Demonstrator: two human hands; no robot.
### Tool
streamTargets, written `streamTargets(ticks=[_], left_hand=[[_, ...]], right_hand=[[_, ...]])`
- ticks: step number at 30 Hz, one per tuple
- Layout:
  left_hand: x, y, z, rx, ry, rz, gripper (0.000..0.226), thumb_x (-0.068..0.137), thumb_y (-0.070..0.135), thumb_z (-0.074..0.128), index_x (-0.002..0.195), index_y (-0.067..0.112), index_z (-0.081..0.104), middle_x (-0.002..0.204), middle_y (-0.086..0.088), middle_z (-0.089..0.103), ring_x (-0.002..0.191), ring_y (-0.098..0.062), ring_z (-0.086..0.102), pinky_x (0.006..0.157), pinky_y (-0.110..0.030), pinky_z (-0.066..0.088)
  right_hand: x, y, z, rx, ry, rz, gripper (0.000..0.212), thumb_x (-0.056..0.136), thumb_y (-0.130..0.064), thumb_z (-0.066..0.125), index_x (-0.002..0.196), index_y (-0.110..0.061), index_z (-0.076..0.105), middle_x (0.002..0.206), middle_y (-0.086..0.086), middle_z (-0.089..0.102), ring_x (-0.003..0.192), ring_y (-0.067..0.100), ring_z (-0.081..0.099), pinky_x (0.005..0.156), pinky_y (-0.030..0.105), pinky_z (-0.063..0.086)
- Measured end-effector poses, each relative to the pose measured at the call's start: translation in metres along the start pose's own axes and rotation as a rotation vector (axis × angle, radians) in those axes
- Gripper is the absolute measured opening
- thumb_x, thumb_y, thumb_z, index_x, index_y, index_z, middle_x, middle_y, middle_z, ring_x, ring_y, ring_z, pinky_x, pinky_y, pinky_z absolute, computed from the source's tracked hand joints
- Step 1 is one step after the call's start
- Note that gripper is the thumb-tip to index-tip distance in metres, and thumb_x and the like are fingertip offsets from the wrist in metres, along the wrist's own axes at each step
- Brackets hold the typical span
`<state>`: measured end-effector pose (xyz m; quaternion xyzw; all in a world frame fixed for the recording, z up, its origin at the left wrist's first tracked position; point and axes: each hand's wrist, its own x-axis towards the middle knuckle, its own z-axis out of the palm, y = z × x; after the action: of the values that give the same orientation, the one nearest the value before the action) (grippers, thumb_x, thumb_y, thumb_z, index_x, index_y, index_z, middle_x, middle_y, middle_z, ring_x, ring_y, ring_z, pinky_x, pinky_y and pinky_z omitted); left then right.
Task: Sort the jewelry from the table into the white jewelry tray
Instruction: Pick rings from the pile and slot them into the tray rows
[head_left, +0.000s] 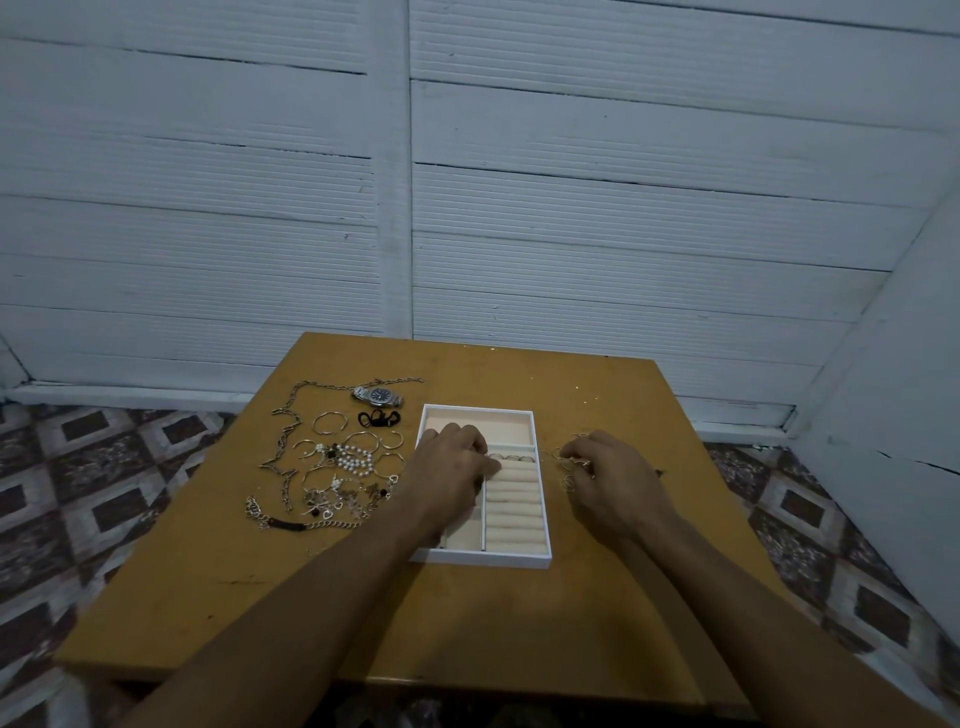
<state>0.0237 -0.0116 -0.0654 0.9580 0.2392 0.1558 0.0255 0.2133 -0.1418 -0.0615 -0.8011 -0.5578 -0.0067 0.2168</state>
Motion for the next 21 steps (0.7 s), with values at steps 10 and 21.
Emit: streamTargets(ticks=[10,21], left_hand=[[0.008,-0.005,0.001,-0.039,-0.021,-0.057,0.041,0.085,0.024,0.066,0.125,0.033,0.062,0.126,0.002,0.055,0.113,-0.021,0.047,0.088,-0.034,0.036],[0.046,0.030,0.002,-0.155,0.023,-0.135,0.029,0.092,0.040,0.055,0.114,0.028,0.068,0.126,0.003,0.055,0.123,-0.017,0.041,0.096,-0.035,0.030]], right_hand=[[0.000,0.011,-0.008,0.033,0.010,0.088,0.027,0.094,-0.022,0.055,0.119,-0.022,0.065,0.120,-0.004,0.062,0.102,0.014,0.059,0.085,0.032,0.051],[0.014,0.024,-0.009,0.001,-0.055,0.243,0.027,0.091,-0.026,0.057,0.115,-0.020,0.067,0.121,0.001,0.061,0.105,0.018,0.057,0.083,0.030,0.047]])
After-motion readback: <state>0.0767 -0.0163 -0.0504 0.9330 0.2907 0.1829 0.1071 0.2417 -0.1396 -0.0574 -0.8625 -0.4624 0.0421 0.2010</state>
